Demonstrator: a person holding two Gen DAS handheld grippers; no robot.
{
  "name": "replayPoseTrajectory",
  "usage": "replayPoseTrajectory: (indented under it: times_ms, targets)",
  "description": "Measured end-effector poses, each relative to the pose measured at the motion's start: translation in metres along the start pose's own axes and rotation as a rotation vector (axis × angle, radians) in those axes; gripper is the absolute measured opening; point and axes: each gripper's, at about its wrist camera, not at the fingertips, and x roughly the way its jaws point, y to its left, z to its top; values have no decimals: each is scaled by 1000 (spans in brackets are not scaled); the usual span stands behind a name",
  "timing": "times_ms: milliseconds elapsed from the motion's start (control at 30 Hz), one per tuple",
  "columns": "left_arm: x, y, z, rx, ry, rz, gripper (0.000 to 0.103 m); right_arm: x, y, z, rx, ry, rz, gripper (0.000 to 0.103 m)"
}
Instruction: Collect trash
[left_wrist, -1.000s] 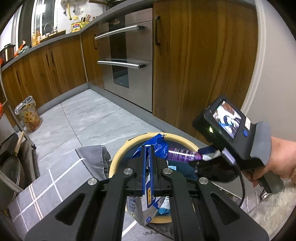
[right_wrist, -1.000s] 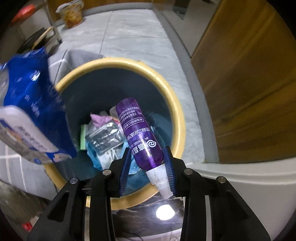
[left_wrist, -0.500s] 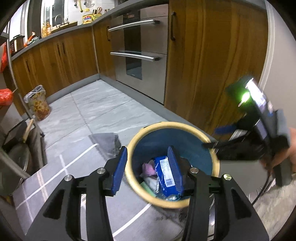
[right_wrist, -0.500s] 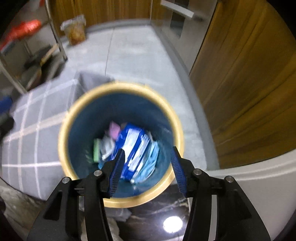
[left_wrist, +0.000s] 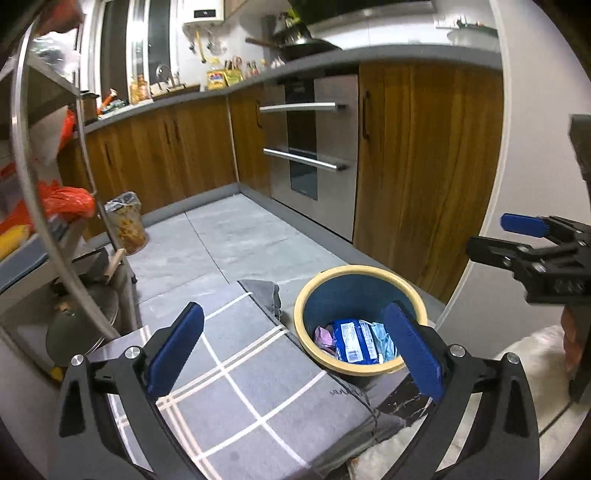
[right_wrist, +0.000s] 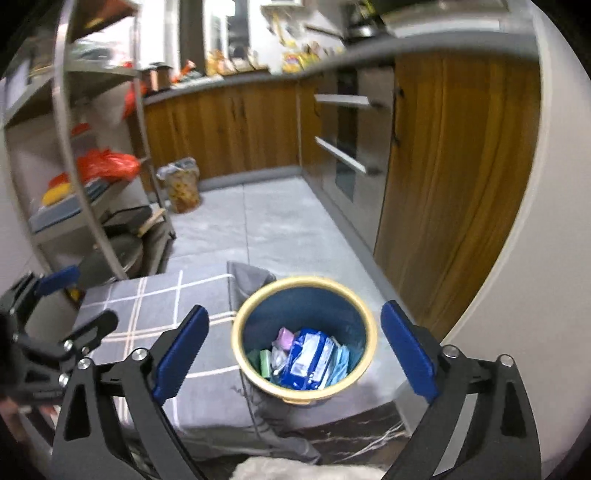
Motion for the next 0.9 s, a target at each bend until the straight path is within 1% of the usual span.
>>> replayPoseTrajectory:
  times_ms: [100,200,233,300,400,533,700,900]
  targets:
    - [-21,-2,-8,-15,-22,-2,97,-24,8,-6,-48,-74,-37,98]
    - [-35,-3,-11,-43,-60,-16,97,-33,12,-9,-56,-129,-63,98]
    - [-40,-2,-11,-66,-83,-24,97,-35,12,-10,-54,-137,-72,98]
    - [-47,-2,-11,-83,-103,-29,97,-33,14,-13,-59,-135,-75,98]
    - [-51,-4,-14,-65,-127,-11,97,-33,18,-17,-74,-134,-80,98]
    - [-49,-3,-16,-67,-111,0,97,-36,22,-19,-88,-155,-75,98]
    - [-48,0,-16,-71,-95,22,97,-38,25,-22,-101,-161,-74,98]
    - [-49,1,-17,-81,-98,23,97,-39,25,-22,-102,-163,-74,98]
